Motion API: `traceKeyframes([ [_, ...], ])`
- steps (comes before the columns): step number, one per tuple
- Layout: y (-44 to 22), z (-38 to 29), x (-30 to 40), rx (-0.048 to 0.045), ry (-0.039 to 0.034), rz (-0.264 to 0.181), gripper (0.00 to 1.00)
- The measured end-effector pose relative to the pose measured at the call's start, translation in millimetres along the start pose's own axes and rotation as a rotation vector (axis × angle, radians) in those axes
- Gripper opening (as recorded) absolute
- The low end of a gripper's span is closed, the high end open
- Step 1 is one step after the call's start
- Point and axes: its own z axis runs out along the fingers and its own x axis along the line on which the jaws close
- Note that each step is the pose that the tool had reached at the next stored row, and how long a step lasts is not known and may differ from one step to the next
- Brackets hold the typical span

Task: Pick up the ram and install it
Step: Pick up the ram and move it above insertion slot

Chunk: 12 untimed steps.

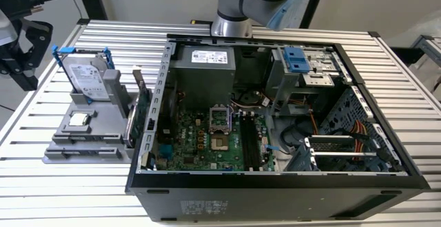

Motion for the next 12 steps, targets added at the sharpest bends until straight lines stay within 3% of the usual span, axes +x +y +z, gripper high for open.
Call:
traceKeyframes([
  [12, 0.0, 0.0, 0.0, 0.0, 0.002, -0.038, 0.0],
])
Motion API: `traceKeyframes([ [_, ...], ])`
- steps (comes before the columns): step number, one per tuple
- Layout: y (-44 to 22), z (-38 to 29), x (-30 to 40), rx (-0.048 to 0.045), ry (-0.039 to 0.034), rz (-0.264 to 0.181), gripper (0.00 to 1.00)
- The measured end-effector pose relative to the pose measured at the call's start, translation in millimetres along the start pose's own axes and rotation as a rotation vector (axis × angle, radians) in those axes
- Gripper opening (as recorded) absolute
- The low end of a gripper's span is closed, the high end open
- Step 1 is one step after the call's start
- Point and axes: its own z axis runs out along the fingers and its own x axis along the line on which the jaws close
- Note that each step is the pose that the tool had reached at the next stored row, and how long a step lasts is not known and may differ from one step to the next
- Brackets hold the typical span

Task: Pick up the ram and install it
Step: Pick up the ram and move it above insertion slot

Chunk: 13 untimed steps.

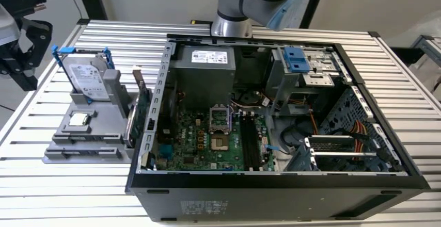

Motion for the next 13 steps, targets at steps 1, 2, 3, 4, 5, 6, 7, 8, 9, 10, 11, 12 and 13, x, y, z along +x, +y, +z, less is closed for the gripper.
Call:
traceKeyframes([
  [1, 0.0, 0.0, 0.0, 0.0, 0.0001, -0.003, 0.0],
  [2, 0.0, 0.0, 0.0, 0.0, 0.0002, -0.006, 0.0],
  [3, 0.0, 0.0, 0.0, 0.0, 0.0004, -0.009, 0.0],
  [4, 0.0, 0.1, 0.0, 0.0, 0.0005, -0.012, 0.0],
  [5, 0.0, 0.1, 0.0, -0.0001, 0.0007, -0.015, 0.0],
  [6, 0.0, 0.0, 0.0, 0.0, 0.0008, -0.018, 0.0],
  [7, 0.0, 0.0, 0.0, 0.0, 0.001, -0.021, 0.0],
  [8, 0.0, 0.0, 0.0, 0.0, 0.0012, -0.024, 0.0],
  [9, 0.0, 0.0, 0.0, 0.0, 0.0015, -0.027, 0.0],
  [10, 0.0, 0.0, 0.0, 0.0, 0.0016, -0.03, 0.0],
  [11, 0.0, 0.0, 0.0, 0.0, 0.0017, -0.034, 0.0],
  [12, 0.0, 0.0, 0.0, 0.0, 0.0019, -0.037, 0.0],
  [13, 0.0, 0.0, 0.0, 0.0, 0.002, -0.04, 0.0],
])
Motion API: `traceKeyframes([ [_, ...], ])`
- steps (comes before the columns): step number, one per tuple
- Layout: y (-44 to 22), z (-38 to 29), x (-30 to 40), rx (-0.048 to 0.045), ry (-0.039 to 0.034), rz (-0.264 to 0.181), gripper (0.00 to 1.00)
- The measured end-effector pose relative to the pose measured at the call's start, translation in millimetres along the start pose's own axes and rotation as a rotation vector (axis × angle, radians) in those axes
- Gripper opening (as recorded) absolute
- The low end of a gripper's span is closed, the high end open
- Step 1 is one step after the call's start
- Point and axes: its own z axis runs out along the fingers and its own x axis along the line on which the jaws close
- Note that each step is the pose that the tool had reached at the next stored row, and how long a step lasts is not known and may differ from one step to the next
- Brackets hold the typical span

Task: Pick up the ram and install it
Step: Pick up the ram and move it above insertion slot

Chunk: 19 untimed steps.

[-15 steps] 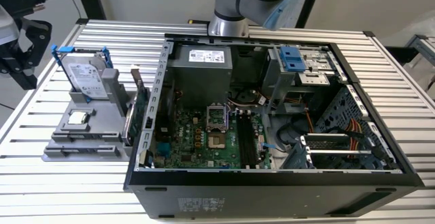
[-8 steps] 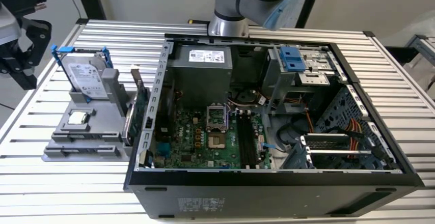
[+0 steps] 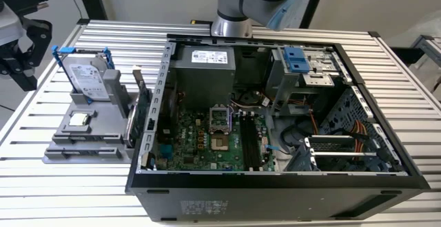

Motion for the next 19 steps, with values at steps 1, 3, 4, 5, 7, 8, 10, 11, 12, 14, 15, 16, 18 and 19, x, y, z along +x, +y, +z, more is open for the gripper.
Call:
traceKeyframes([
  [1, 0.0, 0.0, 0.0, 0.0, 0.0002, -0.004, 0.0],
  [3, 0.0, 0.0, 0.0, 0.0, 0.0006, -0.011, 0.0],
  [4, 0.0, 0.0, 0.0, 0.0, 0.0008, -0.014, 0.0],
  [5, 0.0, -0.1, 0.0, 0.0, 0.001, -0.018, 0.0],
  [7, 0.0, 0.0, 0.0, -0.0001, 0.0013, -0.025, 0.0],
  [8, 0.0, 0.0, 0.0, -0.0001, 0.0015, -0.029, 0.0],
  [10, 0.0, 0.0, 0.0, -0.0001, 0.0019, -0.036, 0.0],
  [11, 0.0, 0.0, 0.0, -0.0001, 0.0021, -0.04, 0.0],
  [12, 0.0, 0.0, 0.0, -0.0001, 0.0023, -0.043, 0.0],
  [14, 0.0, 0.0, 0.0, -0.0001, 0.0026, -0.051, 0.0],
  [15, 0.0, 0.0, 0.0, -0.0001, 0.0028, -0.054, 0.0],
  [16, 0.0, 0.0, 0.0, -0.0001, 0.003, -0.057, 0.0],
  [18, 0.0, 0.0, 0.0, -0.0001, 0.0033, -0.065, 0.0],
  [19, 0.0, 0.0, 0.0, -0.0001, 0.0035, -0.068, 0.0],
])
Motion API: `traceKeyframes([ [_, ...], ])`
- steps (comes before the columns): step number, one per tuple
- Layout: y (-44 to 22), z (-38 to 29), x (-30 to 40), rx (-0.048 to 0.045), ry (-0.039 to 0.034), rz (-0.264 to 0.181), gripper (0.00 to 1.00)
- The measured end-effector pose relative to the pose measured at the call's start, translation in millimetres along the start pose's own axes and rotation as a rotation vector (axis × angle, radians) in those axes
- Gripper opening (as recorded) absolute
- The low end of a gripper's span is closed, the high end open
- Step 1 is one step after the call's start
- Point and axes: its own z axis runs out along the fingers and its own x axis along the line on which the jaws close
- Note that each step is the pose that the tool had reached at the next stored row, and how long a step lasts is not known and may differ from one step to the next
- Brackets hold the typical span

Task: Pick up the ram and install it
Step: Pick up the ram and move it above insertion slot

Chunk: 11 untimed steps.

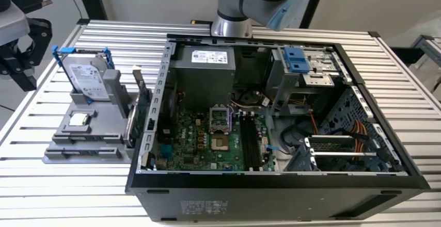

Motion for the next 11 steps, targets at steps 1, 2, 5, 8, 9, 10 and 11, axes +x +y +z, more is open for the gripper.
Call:
traceKeyframes([
  [1, 0.0, 0.0, 0.0, 0.0, 0.0002, -0.003, 0.0],
  [2, 0.0, 0.0, 0.0, 0.0, 0.0004, -0.007, 0.0],
  [5, 0.0, 0.0, 0.0, 0.0, 0.0009, -0.017, 0.0],
  [8, 0.0, 0.0, 0.0, 0.0, 0.0014, -0.028, 0.0],
  [9, 0.0, 0.0, 0.0, 0.0, 0.0016, -0.032, 0.0],
  [10, 0.0, 0.0, 0.0, 0.0, 0.0018, -0.035, 0.0],
  [11, 0.0, 0.0, 0.0, -0.0001, 0.002, -0.039, 0.0],
])
